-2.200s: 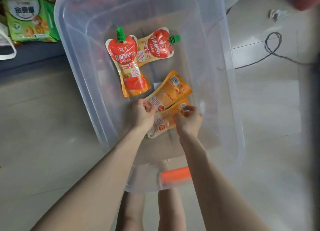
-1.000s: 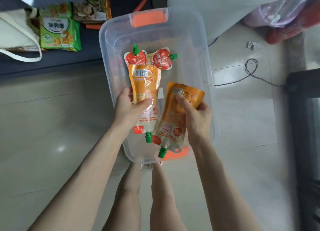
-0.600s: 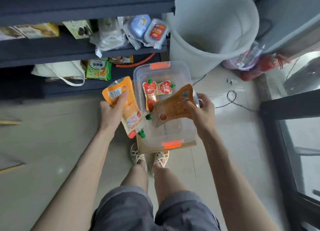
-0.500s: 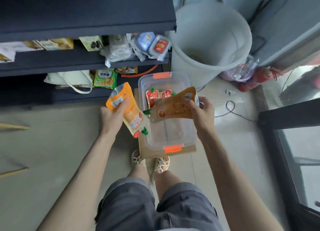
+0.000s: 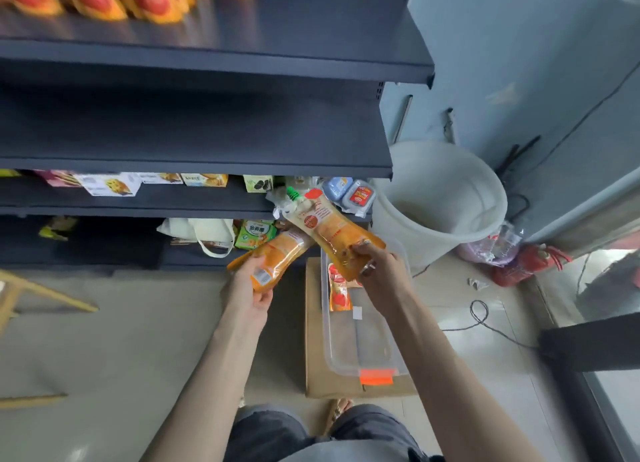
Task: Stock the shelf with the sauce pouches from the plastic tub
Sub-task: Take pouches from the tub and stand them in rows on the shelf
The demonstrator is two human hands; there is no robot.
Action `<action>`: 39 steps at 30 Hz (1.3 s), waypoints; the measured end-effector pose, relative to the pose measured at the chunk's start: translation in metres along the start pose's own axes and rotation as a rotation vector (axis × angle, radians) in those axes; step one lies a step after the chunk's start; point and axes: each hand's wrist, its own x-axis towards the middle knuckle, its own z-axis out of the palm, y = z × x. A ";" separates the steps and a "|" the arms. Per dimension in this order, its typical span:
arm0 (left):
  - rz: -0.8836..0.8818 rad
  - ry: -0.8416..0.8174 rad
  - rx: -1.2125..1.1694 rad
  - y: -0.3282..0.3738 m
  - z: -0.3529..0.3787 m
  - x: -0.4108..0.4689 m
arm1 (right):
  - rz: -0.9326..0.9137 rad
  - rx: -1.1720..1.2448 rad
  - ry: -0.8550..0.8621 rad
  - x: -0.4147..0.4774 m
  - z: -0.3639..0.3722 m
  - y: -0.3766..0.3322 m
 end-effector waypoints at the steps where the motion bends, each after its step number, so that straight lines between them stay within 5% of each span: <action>1: -0.015 -0.052 0.005 0.012 -0.002 0.001 | 0.010 0.021 -0.022 -0.001 0.014 0.000; 6: -0.038 -0.313 0.004 0.083 -0.018 0.009 | -0.009 0.150 -0.247 -0.008 0.088 -0.001; 11: 0.152 -0.459 0.300 0.161 -0.030 0.030 | -0.080 0.166 -0.389 -0.003 0.159 -0.001; 21: 0.216 -0.746 0.516 0.264 -0.019 0.056 | -0.215 -0.040 -0.447 0.013 0.252 -0.039; 28: 0.387 -0.865 0.492 0.317 0.019 0.078 | -0.297 -0.050 -0.457 0.032 0.288 -0.084; 39: 0.319 -1.075 0.396 0.364 0.116 0.108 | -0.376 -0.103 -0.350 0.092 0.326 -0.163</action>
